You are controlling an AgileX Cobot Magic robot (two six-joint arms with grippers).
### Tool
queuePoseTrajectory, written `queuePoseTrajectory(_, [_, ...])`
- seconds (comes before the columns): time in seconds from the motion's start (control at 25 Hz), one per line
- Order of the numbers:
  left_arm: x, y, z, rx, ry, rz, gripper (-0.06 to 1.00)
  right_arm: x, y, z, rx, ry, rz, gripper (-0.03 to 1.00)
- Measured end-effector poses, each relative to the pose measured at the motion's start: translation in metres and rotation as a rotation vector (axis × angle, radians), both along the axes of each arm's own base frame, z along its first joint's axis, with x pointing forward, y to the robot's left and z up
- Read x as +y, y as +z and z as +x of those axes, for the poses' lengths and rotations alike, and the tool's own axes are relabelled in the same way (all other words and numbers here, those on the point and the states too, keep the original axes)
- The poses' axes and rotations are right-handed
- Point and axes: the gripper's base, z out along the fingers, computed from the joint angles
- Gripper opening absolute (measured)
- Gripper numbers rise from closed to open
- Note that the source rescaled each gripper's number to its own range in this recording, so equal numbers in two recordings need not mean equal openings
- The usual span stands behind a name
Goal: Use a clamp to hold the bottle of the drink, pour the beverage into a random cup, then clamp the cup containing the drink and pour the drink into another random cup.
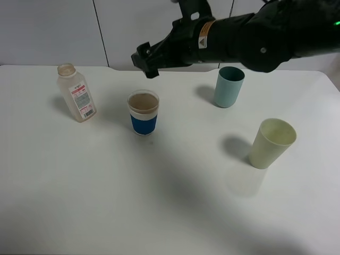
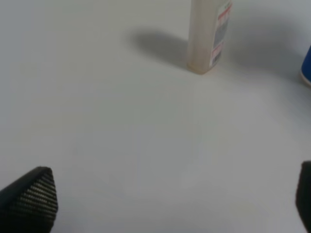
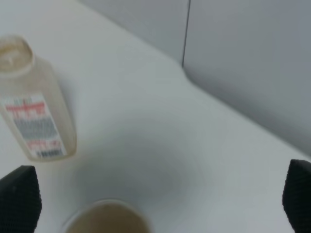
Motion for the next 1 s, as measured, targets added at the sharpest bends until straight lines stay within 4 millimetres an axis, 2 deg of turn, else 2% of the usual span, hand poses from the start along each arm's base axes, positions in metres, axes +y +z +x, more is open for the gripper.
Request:
queuePoseTrajectory(0.08, [0.0,0.0,0.0,0.0,0.0,0.0,1.0,-0.007,0.024,-0.008,-0.044,0.0,0.006,1.0])
queuePoseTrajectory(0.24, [0.0,0.0,0.0,0.0,0.0,0.0,1.0,-0.029,0.049,-0.01,-0.085,-0.044,0.001,1.0])
queuePoseTrajectory(0.68, [0.0,0.0,0.0,0.0,0.0,0.0,1.0,-0.132,0.079,0.005,-0.001,-0.381,-0.044,1.0])
queuePoseTrajectory(0.84, [0.0,0.0,0.0,0.0,0.0,0.0,1.0,-0.163,0.1,-0.005,-0.024,-0.472,-0.018,1.0])
queuePoseTrajectory(1.0, [0.0,0.0,0.0,0.0,0.0,0.001,1.0,-0.193,0.122,-0.024,-0.045,-0.567,0.006,1.0])
